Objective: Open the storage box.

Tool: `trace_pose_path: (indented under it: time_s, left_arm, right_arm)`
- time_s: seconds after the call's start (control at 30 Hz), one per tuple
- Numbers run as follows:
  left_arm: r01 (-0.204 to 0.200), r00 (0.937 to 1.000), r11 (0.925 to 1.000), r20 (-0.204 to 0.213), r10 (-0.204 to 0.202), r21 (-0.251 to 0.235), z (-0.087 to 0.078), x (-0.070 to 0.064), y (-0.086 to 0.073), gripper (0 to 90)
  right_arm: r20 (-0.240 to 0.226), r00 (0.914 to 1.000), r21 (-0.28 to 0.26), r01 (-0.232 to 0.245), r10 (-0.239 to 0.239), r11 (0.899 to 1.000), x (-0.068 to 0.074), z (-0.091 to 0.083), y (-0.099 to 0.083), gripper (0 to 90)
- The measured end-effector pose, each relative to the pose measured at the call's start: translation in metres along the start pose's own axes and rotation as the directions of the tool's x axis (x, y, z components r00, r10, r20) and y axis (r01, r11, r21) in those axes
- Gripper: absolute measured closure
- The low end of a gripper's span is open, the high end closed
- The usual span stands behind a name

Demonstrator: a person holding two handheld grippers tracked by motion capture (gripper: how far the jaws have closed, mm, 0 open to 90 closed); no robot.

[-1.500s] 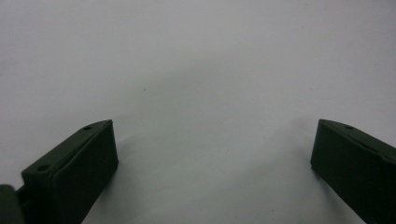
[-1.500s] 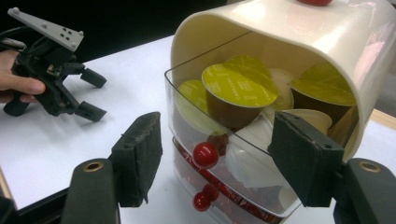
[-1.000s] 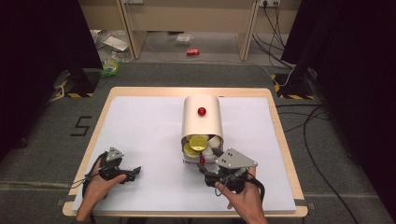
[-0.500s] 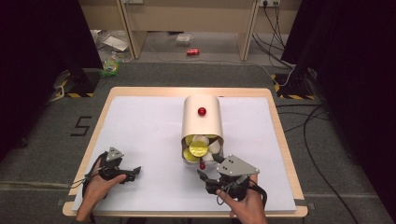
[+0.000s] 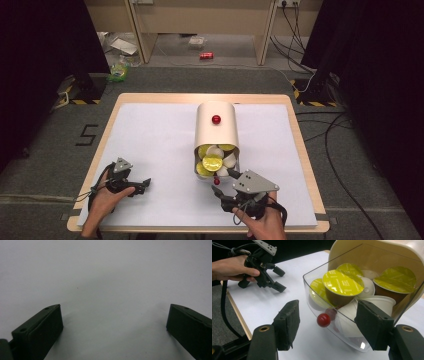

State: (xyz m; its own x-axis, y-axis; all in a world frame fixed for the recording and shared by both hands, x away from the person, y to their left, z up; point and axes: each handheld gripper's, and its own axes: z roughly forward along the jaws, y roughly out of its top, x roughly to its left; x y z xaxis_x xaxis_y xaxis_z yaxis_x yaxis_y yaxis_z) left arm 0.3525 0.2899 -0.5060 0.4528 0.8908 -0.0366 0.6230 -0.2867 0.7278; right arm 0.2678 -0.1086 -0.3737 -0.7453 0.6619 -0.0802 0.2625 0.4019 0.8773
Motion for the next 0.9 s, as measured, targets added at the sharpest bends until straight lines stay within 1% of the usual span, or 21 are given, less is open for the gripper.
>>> trace_pose_path:
  time_s: [0.43, 0.9]
  left_arm:
    - [0.000, 1.0000, 1.0000, 0.000, 0.000, 0.000, 0.000, 0.000, 0.000, 0.0]
    - [0.000, 1.0000, 1.0000, 0.000, 0.000, 0.000, 0.000, 0.000, 0.000, 0.0]
  right_arm:
    - [-0.015, 0.9998, 0.008, -0.013, 0.013, 1.000, 0.005, -0.005, -0.004, 37.2]
    - [-0.026, 0.9996, 0.024, -0.011, 0.012, 1.000, 0.010, -0.010, -0.007, 37.2]
